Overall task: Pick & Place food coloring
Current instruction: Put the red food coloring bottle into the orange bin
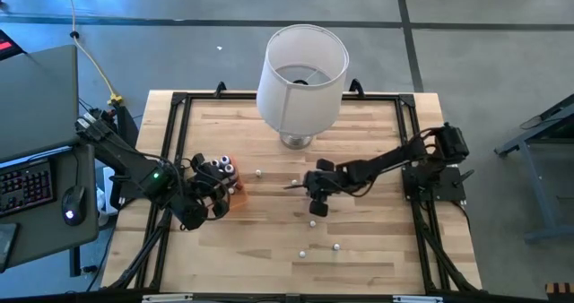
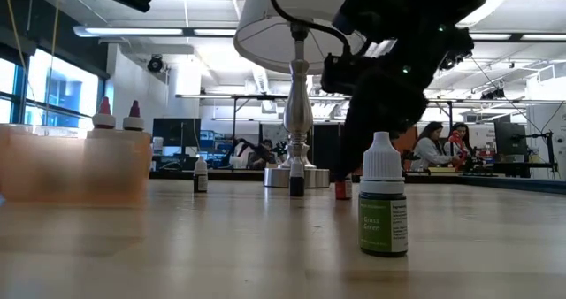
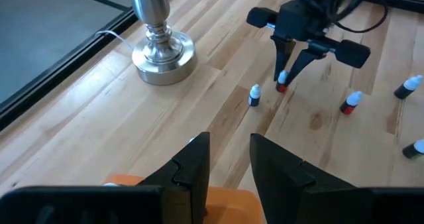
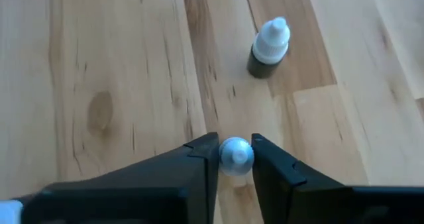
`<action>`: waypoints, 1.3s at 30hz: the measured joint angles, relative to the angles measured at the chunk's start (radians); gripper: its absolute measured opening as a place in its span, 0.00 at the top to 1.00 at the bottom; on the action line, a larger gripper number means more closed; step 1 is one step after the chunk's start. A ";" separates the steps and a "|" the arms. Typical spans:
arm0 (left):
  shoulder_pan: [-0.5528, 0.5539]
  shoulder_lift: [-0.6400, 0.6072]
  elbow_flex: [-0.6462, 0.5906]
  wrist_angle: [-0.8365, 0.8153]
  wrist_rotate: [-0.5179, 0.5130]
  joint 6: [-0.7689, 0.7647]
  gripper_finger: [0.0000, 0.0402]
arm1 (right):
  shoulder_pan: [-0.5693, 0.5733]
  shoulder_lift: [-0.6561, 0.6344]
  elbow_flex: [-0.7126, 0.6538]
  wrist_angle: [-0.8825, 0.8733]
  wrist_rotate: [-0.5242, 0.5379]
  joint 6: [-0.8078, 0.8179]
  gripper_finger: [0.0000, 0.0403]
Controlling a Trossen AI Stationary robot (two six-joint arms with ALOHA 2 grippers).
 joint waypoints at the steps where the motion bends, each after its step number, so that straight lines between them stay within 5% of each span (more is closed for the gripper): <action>1: 0.000 0.000 0.000 0.000 0.000 0.000 0.74 | -0.004 0.001 -0.001 0.016 -0.005 0.003 0.85; 7: 0.000 0.000 0.000 -0.006 -0.022 0.000 0.74 | 0.003 -0.008 0.059 0.230 -0.013 -0.030 0.83; 17: 0.000 0.000 0.000 -0.007 -0.023 0.000 0.74 | 0.049 0.085 0.400 0.251 0.050 -0.308 0.84; 32: 0.000 0.000 0.000 -0.007 -0.020 0.003 0.74 | 0.032 0.574 1.025 -0.101 -0.047 -0.378 0.84; 39: 0.000 0.001 -0.002 -0.010 0.008 0.008 0.74 | 0.014 0.656 1.116 -0.165 -0.047 -0.381 0.83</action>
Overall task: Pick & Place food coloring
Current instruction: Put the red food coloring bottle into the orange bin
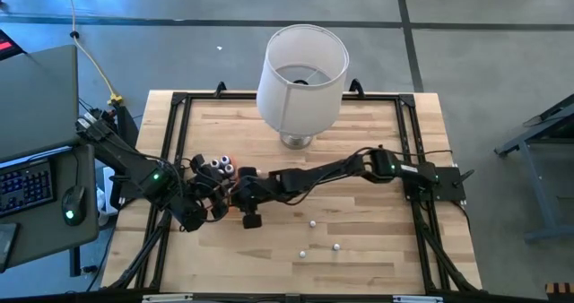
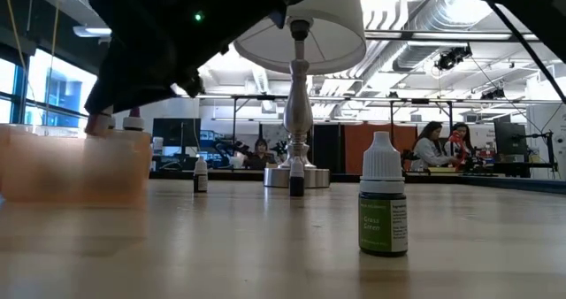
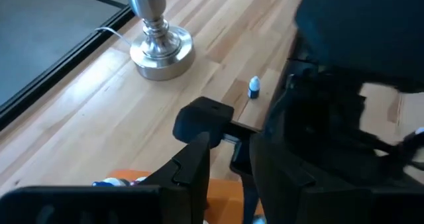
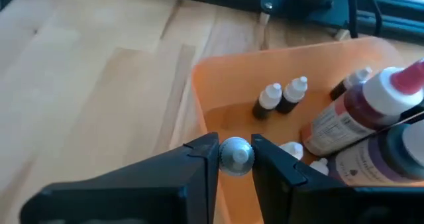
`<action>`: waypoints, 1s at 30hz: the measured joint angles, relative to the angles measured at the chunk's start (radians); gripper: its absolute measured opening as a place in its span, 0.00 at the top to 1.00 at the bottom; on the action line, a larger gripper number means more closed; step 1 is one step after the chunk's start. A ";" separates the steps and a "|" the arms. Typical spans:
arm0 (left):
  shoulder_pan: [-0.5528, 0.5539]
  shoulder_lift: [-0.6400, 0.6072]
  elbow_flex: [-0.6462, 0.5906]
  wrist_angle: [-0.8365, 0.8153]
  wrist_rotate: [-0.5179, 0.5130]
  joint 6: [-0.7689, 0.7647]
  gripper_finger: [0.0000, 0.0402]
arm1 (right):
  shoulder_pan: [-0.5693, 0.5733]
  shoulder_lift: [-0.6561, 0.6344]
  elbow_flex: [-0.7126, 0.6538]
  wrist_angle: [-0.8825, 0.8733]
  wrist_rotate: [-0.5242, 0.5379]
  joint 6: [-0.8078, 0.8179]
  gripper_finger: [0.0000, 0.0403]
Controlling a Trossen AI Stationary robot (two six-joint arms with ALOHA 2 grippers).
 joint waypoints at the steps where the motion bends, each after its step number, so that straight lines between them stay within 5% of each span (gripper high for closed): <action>1: 0.000 0.000 0.000 0.001 0.000 0.000 0.74 | -0.004 0.000 -0.003 -0.003 0.004 0.008 0.83; 16: 0.000 -0.002 0.002 0.018 -0.084 -0.011 0.74 | -0.045 0.009 -0.007 -0.091 0.026 0.049 0.83; 30: 0.000 -0.002 0.002 0.012 -0.060 -0.010 0.74 | -0.050 0.023 -0.006 -0.076 0.021 0.005 0.82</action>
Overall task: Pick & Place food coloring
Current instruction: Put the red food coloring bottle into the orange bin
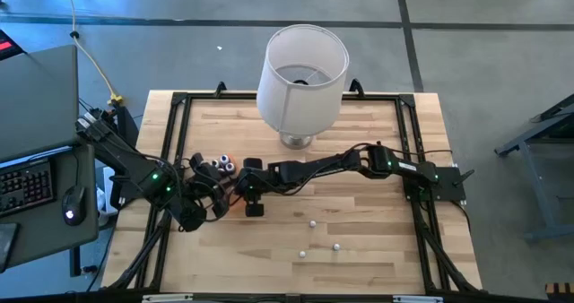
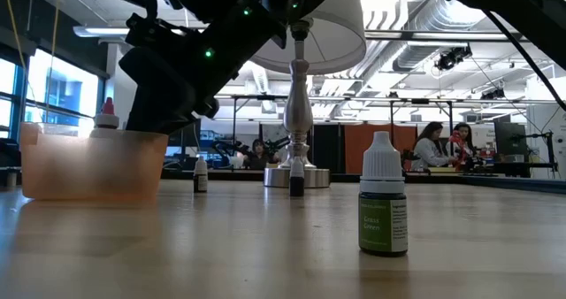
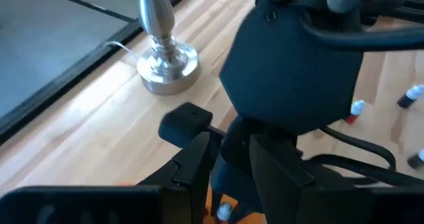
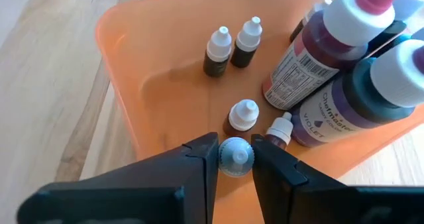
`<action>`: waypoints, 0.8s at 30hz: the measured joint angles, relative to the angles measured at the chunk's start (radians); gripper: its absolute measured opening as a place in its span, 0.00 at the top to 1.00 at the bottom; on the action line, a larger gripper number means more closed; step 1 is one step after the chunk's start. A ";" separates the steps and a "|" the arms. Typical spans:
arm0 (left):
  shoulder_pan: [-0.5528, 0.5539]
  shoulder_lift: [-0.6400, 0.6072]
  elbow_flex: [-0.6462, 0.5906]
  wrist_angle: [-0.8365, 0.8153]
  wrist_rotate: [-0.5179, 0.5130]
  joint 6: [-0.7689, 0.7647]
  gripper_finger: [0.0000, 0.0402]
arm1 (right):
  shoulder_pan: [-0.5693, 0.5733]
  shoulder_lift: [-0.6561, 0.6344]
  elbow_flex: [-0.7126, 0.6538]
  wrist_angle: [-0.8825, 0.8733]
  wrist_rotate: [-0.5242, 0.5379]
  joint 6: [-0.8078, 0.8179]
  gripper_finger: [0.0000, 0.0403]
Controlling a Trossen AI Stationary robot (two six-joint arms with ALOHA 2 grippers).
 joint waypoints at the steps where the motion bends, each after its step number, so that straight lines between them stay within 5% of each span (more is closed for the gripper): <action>1: 0.000 0.000 0.000 0.000 0.012 -0.001 0.74 | 0.000 0.000 0.000 0.001 -0.005 -0.002 0.82; 6: 0.001 0.000 0.000 -0.001 0.087 -0.003 0.74 | 0.000 -0.001 -0.002 0.014 -0.037 -0.024 0.82; 19: 0.000 0.000 0.000 -0.024 0.105 -0.006 0.74 | 0.001 -0.004 -0.002 0.004 0.057 -0.044 0.82; 24: 0.000 0.000 0.000 -0.025 0.107 -0.011 0.74 | 0.000 -0.005 -0.002 -0.012 0.007 -0.044 0.82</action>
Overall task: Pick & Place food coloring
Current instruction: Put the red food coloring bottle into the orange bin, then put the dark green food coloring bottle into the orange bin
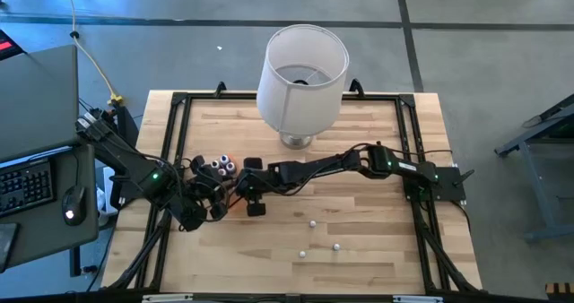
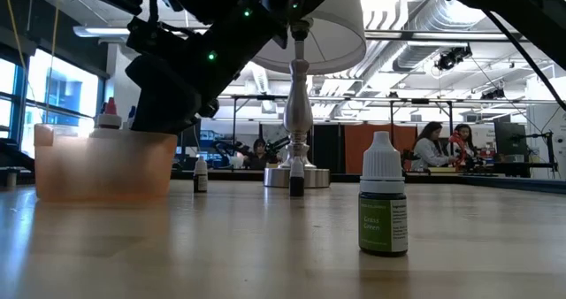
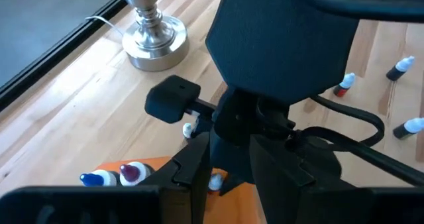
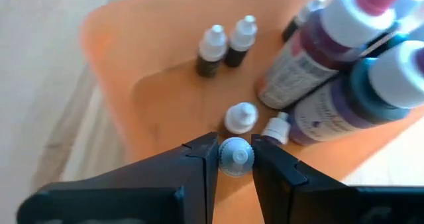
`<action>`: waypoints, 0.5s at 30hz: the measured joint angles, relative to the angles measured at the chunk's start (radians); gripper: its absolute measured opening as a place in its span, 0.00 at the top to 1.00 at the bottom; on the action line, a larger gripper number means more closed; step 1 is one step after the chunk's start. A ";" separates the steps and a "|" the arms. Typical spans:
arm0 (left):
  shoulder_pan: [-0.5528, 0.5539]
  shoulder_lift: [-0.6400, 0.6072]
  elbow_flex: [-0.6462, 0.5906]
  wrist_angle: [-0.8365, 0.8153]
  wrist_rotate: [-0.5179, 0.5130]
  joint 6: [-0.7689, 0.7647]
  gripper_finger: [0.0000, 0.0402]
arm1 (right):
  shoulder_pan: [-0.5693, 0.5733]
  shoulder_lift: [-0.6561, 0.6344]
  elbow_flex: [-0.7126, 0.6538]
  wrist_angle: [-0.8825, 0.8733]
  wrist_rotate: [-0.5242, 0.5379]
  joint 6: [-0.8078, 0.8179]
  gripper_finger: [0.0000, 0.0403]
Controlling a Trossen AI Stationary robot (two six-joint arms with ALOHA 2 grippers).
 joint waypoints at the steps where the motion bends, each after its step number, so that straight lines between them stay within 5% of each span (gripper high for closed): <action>1: 0.000 0.000 0.000 0.000 0.004 -0.003 0.74 | 0.000 0.000 0.000 -0.003 -0.006 0.001 0.82; 15: 0.000 0.000 0.000 -0.115 0.084 -0.104 0.74 | 0.000 -0.002 0.001 -0.003 0.004 0.000 0.59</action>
